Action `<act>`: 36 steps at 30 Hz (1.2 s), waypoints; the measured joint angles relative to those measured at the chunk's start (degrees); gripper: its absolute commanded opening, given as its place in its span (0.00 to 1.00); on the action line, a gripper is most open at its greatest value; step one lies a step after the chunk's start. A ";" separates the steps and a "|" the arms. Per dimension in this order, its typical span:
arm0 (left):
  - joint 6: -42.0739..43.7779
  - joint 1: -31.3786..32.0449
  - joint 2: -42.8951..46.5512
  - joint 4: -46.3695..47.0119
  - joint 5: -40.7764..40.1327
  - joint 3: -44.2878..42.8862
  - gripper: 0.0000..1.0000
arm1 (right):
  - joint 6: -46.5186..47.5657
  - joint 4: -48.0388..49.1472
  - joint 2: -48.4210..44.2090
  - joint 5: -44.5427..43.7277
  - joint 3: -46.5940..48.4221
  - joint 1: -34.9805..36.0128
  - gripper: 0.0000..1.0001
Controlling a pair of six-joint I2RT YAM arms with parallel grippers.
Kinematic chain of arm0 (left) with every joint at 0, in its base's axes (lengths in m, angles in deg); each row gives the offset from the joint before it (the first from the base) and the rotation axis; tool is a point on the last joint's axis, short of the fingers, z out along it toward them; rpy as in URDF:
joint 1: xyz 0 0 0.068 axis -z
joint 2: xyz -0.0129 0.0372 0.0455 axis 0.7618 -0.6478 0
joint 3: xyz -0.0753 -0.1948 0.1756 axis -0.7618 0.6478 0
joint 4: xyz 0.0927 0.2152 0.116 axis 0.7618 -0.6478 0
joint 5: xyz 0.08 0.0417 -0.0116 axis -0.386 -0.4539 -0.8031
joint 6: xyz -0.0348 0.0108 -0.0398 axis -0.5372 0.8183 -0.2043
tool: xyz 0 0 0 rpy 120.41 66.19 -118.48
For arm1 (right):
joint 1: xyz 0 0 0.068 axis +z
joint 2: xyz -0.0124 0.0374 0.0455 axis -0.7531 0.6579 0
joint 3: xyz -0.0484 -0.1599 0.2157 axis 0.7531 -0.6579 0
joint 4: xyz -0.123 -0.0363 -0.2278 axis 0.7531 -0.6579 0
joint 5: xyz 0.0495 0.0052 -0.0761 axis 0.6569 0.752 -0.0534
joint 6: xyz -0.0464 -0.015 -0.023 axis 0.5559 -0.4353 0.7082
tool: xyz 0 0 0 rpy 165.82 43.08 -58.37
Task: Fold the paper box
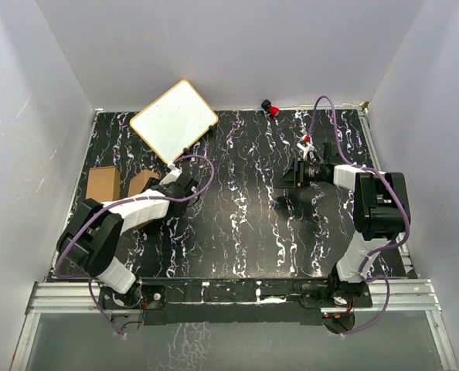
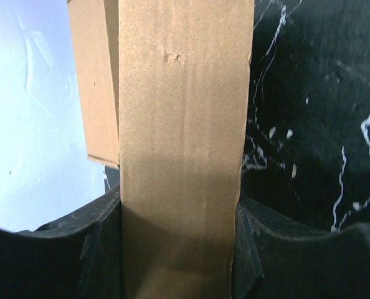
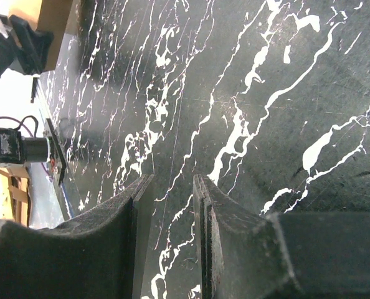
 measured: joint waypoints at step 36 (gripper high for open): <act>2.29 -7.48 8.13 0.79 33.03 -8.41 0.76 | 0.00 -0.46 -2.23 1.62 -0.09 -1.77 0.36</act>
